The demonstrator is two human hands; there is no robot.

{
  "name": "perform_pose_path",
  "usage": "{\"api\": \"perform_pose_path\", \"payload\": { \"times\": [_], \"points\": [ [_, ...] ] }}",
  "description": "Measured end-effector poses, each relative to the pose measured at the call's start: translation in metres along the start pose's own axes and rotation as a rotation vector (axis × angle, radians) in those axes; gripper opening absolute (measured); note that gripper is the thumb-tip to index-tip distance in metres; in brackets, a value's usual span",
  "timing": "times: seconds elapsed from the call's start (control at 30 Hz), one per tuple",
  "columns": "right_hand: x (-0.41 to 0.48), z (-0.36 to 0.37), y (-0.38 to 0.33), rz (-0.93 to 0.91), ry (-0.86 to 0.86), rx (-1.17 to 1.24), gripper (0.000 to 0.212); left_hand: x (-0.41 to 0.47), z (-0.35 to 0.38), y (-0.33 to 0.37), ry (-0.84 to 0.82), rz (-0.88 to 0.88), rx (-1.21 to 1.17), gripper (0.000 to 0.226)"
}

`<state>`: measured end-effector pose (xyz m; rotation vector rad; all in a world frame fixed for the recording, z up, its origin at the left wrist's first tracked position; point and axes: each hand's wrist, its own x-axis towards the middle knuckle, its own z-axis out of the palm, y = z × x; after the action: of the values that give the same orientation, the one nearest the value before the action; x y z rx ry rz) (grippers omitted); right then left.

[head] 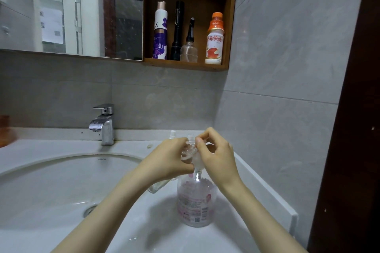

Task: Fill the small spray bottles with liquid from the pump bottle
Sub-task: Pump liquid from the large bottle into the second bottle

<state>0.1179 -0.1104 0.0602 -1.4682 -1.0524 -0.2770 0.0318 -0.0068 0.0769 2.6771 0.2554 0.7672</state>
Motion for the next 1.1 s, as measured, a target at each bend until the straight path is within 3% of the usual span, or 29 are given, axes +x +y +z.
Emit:
{"api": "perform_pose_path", "payload": {
  "times": [0.3, 0.57, 0.7, 0.8, 1.1],
  "points": [
    [-0.006, 0.001, 0.000, 0.022, 0.015, 0.036, 0.021, -0.002, -0.005, -0.014, 0.076, -0.092, 0.001, 0.022],
    [0.000, -0.001, 0.002, -0.026, -0.018, -0.023, 0.021, 0.000, -0.011, -0.016, 0.086, -0.008, 0.049, 0.027],
    [-0.002, -0.002, 0.004, -0.046, -0.051, -0.041, 0.021, 0.003, -0.010, -0.008, 0.042, 0.047, 0.048, 0.011],
    [-0.006, -0.003, 0.006, -0.067, -0.056, -0.021, 0.021, 0.005, -0.007, -0.007, 0.051, 0.044, 0.023, 0.021],
    [-0.015, 0.008, 0.019, -0.163, 0.140, -0.212, 0.039, 0.007, 0.001, -0.010, 0.075, 0.041, 0.015, 0.012]
  ]
}}
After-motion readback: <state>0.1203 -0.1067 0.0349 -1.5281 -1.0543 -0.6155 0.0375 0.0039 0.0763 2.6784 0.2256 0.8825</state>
